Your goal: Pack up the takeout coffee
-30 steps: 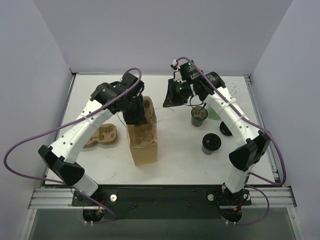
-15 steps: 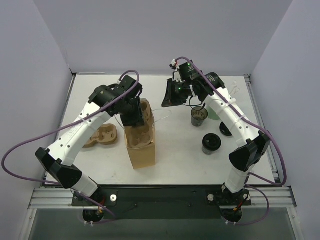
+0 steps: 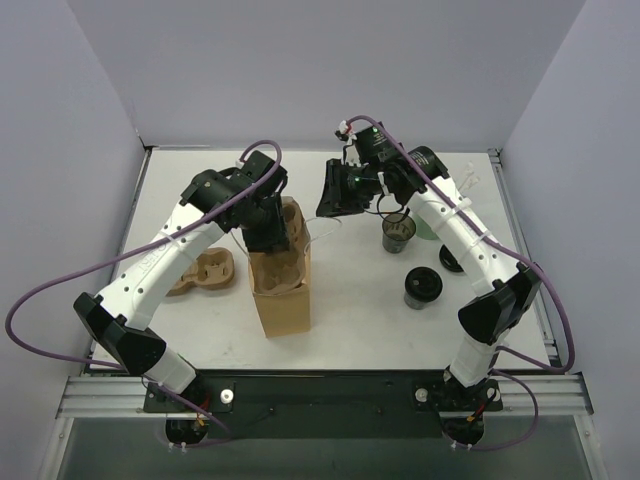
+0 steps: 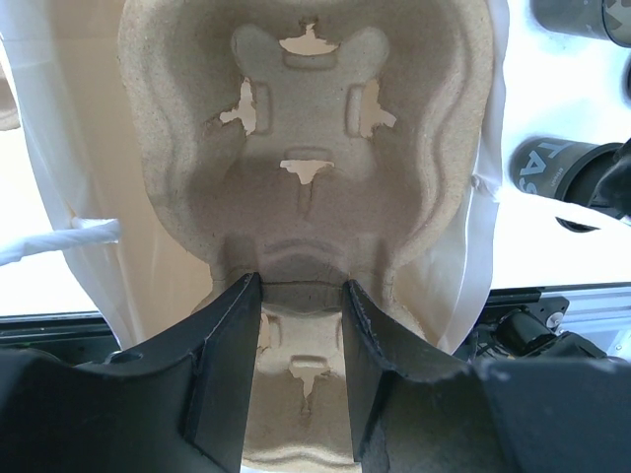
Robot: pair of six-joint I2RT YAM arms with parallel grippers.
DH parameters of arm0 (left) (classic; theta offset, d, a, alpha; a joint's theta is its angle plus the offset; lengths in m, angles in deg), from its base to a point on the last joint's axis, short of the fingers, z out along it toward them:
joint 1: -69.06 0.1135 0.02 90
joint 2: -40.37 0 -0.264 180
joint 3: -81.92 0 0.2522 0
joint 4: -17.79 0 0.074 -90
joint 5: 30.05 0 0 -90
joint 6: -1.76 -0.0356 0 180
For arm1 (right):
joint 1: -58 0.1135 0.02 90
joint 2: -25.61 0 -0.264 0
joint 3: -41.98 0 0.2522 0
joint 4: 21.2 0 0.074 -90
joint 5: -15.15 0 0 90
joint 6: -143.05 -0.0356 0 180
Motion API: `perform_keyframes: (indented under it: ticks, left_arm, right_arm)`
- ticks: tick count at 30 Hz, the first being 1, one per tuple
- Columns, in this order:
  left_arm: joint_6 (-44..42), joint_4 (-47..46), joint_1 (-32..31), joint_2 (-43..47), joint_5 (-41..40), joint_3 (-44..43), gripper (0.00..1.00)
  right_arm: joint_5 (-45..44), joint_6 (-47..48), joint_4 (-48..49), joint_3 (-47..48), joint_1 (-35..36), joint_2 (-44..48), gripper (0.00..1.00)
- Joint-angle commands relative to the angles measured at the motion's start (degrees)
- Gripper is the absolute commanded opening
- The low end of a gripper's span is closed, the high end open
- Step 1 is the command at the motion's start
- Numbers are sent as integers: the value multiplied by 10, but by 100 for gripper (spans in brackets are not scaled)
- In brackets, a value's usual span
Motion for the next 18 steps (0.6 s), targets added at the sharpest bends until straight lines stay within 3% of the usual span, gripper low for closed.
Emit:
perform_keyframes:
  ticks: [1, 13, 18]
  left_arm:
    - [-14, 132, 1, 2, -28, -2, 11]
    - [-29, 133, 11, 9, -31, 6, 10]
    - [-36, 132, 13, 7, -24, -7, 10]
  right_arm:
    - [23, -10, 4, 1, 9, 31, 30]
    - [24, -49, -1, -29, 7, 80, 33]
    - [1, -61, -21, -15, 7, 102, 45]
